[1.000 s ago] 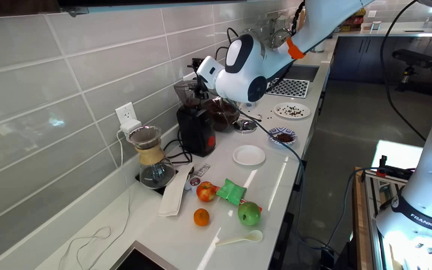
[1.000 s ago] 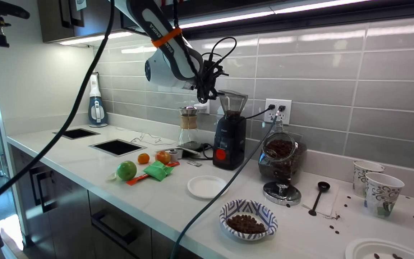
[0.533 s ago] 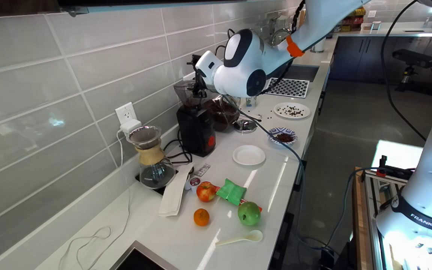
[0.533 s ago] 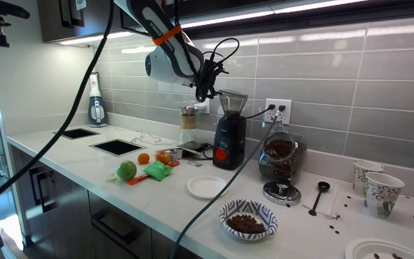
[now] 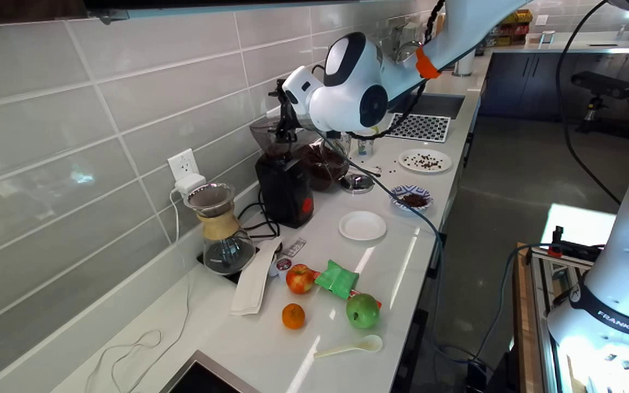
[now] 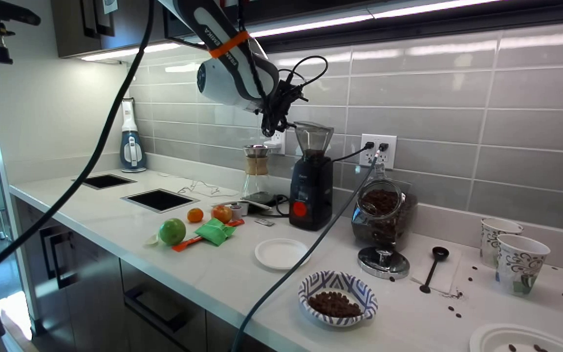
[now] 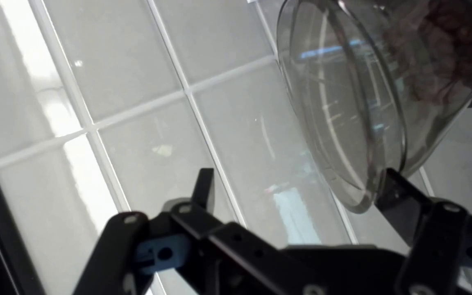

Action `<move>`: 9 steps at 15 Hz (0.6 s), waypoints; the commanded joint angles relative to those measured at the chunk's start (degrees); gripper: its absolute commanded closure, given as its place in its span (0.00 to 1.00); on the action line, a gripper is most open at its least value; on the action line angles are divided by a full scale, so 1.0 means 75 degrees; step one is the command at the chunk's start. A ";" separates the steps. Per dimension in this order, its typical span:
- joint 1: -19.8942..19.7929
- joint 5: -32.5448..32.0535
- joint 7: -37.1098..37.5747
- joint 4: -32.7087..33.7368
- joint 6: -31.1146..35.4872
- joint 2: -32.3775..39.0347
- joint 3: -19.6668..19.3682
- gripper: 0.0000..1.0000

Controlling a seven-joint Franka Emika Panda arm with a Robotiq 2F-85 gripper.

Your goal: Put the lid on the blender.

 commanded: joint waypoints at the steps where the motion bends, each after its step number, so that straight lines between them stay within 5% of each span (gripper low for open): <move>1: -0.0033 0.0321 -0.0003 0.0104 0.0703 0.0115 0.0029 0.00; 9: 0.0037 0.0857 -0.0416 -0.0247 -0.0093 -0.0086 -0.0204 0.00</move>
